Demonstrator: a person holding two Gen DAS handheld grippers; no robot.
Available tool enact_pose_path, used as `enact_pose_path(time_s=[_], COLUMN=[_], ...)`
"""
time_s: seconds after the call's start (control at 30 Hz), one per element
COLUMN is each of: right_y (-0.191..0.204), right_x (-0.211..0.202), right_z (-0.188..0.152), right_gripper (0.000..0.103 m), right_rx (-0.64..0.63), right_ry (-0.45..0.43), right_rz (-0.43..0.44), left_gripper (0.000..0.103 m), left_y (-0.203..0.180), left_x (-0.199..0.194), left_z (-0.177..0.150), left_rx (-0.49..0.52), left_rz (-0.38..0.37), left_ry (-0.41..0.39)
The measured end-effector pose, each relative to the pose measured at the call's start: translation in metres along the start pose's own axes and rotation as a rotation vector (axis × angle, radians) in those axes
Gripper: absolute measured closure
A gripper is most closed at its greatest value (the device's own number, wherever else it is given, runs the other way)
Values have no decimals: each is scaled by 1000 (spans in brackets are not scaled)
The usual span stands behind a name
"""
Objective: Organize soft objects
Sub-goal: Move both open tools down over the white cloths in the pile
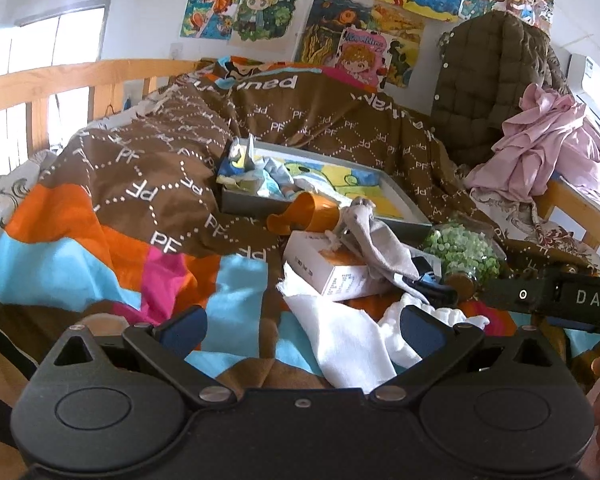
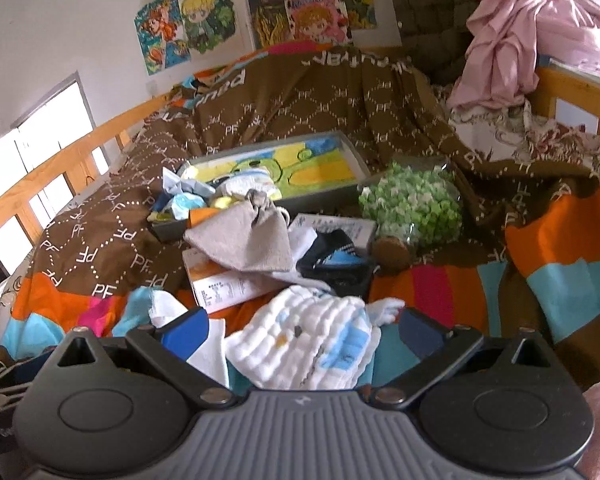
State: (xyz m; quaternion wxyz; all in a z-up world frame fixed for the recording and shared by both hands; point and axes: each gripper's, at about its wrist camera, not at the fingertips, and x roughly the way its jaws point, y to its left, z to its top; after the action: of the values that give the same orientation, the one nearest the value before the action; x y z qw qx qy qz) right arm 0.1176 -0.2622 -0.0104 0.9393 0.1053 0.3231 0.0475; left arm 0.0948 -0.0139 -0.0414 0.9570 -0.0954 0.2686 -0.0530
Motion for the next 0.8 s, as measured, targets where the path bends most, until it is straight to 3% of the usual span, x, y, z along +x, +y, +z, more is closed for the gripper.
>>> enact_pose_path(time_s=[0.17,0.43,0.63,0.8], right_y=[0,-3,-11,-13], right_x=[6,32,58,83], right_z=[1,13,26,39], right_gripper=[0,0,0,0], right_rx=[4,11,41,-10], right_ry=[37,167,251,324], right_rz=[-6,7,12,10], left_gripper=[1,1,1,1], left_y=[1,2,-8,-13], left_x=[13,28,41,46], left_z=[-3,-7,-9,-12], left_rx=[-28,-70,-15,28], left_rz=[-9,-15,-31,-55], left_ry=[47,91,104,114])
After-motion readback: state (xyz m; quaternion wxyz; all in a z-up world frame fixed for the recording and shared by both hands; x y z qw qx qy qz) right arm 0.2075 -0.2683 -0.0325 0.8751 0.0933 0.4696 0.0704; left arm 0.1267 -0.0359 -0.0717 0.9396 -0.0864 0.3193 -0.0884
